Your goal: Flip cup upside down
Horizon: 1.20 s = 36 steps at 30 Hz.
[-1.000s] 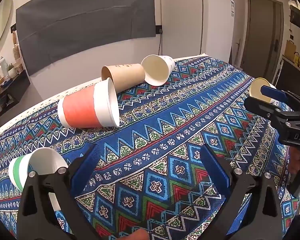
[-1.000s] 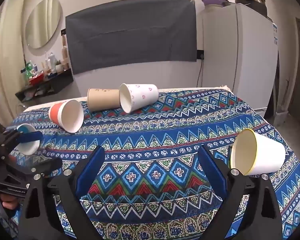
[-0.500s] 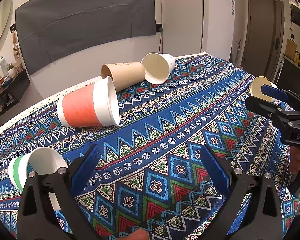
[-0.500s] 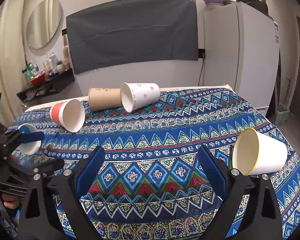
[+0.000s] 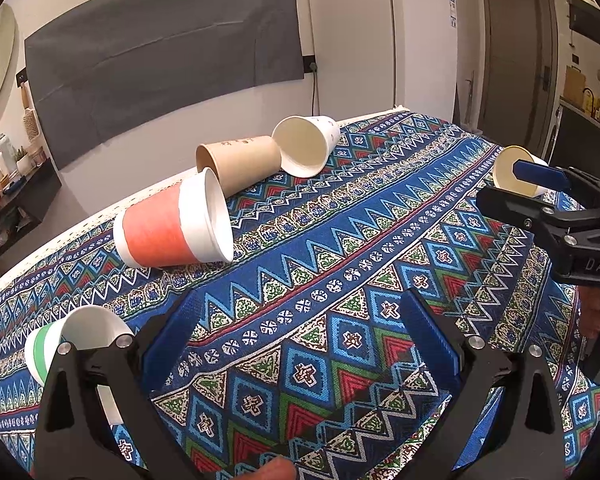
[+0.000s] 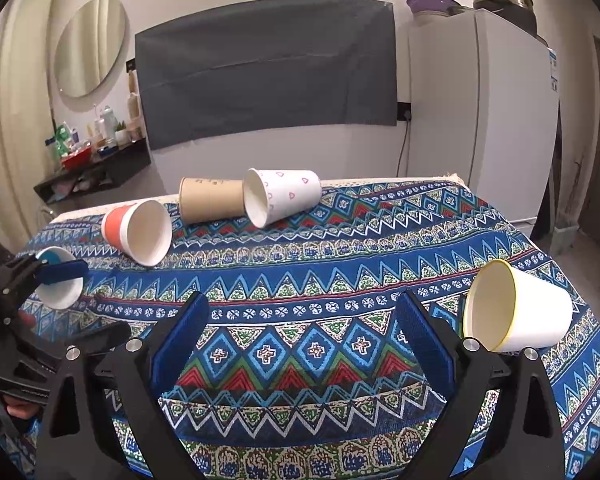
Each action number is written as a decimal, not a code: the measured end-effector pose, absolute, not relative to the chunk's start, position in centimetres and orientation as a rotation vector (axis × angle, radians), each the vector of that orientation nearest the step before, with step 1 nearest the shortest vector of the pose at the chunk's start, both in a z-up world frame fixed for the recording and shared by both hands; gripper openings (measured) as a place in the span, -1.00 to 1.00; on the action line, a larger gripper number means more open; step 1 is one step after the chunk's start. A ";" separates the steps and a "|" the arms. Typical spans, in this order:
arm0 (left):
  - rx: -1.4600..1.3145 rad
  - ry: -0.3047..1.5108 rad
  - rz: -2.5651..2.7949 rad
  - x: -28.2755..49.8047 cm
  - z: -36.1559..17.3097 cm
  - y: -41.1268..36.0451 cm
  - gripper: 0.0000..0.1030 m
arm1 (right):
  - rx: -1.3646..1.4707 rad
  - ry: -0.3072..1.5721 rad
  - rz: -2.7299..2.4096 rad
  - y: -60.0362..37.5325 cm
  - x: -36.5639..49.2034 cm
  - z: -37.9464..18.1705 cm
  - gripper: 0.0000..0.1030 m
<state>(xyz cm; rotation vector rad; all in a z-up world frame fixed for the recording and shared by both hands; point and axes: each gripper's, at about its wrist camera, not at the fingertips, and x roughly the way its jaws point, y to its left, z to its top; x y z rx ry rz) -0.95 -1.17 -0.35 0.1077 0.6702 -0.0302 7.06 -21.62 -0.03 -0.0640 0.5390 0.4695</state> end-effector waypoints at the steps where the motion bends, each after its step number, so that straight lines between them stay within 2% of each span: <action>1: 0.108 0.671 -0.031 -1.0 -0.4 -1.1 0.89 | -0.065 0.537 0.471 -21.6 7.0 0.0 0.76; 36: 0.072 0.710 -0.021 0.6 -0.7 -0.2 0.89 | -0.113 0.507 0.476 -21.1 6.3 0.2 0.77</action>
